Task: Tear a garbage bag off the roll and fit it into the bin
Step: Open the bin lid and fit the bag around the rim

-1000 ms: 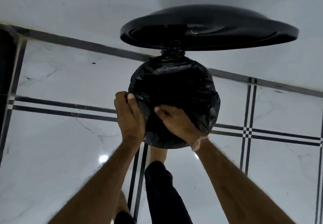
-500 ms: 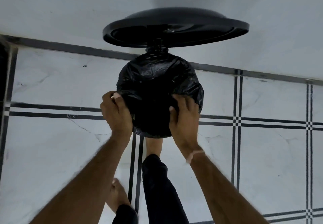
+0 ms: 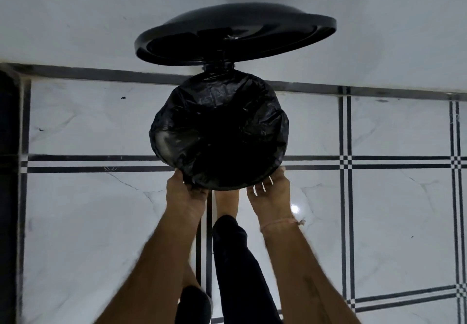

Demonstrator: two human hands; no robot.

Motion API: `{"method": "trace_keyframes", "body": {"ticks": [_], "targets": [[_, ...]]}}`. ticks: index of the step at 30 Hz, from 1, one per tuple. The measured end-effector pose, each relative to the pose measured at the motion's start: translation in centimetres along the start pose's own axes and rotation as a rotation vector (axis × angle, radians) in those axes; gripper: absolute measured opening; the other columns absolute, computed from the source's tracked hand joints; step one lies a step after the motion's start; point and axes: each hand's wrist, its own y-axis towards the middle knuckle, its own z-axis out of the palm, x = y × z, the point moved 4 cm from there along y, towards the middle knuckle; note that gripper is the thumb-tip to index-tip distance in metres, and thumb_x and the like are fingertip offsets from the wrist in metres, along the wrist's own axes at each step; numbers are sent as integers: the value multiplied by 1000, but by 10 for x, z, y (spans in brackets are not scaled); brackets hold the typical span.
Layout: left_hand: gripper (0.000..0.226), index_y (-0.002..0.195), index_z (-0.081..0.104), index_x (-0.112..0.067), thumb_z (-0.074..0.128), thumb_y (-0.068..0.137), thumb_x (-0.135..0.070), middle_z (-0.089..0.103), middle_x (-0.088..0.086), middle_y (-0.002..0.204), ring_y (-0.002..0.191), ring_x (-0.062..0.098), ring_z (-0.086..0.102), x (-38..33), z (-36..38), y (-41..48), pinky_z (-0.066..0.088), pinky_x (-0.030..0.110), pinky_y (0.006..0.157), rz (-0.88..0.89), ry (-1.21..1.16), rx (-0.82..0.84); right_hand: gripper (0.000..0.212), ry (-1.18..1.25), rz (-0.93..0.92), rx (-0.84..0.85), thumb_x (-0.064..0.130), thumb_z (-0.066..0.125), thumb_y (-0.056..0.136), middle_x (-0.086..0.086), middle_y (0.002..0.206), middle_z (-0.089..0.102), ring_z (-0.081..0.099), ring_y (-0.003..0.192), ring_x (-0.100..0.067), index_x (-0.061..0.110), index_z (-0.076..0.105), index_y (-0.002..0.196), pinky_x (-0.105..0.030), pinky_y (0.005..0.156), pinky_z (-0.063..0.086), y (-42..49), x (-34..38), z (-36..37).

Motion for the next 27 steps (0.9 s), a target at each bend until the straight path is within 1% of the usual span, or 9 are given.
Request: {"method": "trace_keyframes", "body": {"ticks": [3,5,10,12,15,17,20,24,27], "targets": [[20,110,66,-7,50,107,-18,70,11,108,97,25,68,-9,0,6,60,37,76,-32,19,0,26,47,-7,-4,37,60,105,-3,108,68,67,97,-20,13,71,108,-34,78,60,16,11,1],[20,103,67,-6,48,107,-11,71,12,105,96,26,69,-15,-1,12,64,37,65,-22,37,17,32,61,5,33,40,61,105,-5,109,71,69,101,-25,12,72,115,-41,82,61,19,18,6],[27,99,72,-6,46,101,-2,75,11,96,94,27,72,-31,-1,16,66,37,74,46,98,50,41,37,23,35,42,58,106,-8,133,69,66,122,-32,12,67,133,-48,80,60,29,35,17],[25,89,70,-7,52,101,-17,74,6,79,82,23,69,-40,0,13,63,32,69,101,131,57,47,19,10,47,43,58,105,-9,139,67,64,127,-33,12,64,139,-52,90,61,35,41,20],[62,125,68,-9,67,86,-58,78,7,113,108,23,75,-52,7,13,59,41,93,155,255,108,53,-45,31,101,50,62,101,-8,134,68,62,129,-34,13,65,138,-55,111,51,37,53,28],[72,135,63,-9,78,78,-49,73,10,127,118,27,70,-57,12,13,57,46,99,155,250,118,52,-91,47,91,45,69,98,-9,134,69,63,129,-35,11,66,137,-55,111,51,37,61,35],[46,129,63,-5,70,93,-33,72,8,118,108,24,70,-60,13,17,56,46,99,132,191,55,39,-179,28,31,33,75,96,-7,123,74,70,116,-31,8,72,126,-50,99,60,39,72,39],[26,116,65,-6,60,102,-27,74,6,107,101,19,70,-62,15,19,57,39,95,109,181,89,23,-257,27,28,25,60,106,-11,95,77,71,91,-26,5,72,108,-37,73,63,48,78,39],[16,100,66,-7,56,105,-19,79,1,83,84,14,73,-64,7,27,64,27,71,123,212,70,22,-303,-7,10,18,59,106,-10,82,77,73,78,-23,2,72,114,-31,51,64,53,81,36]]}}
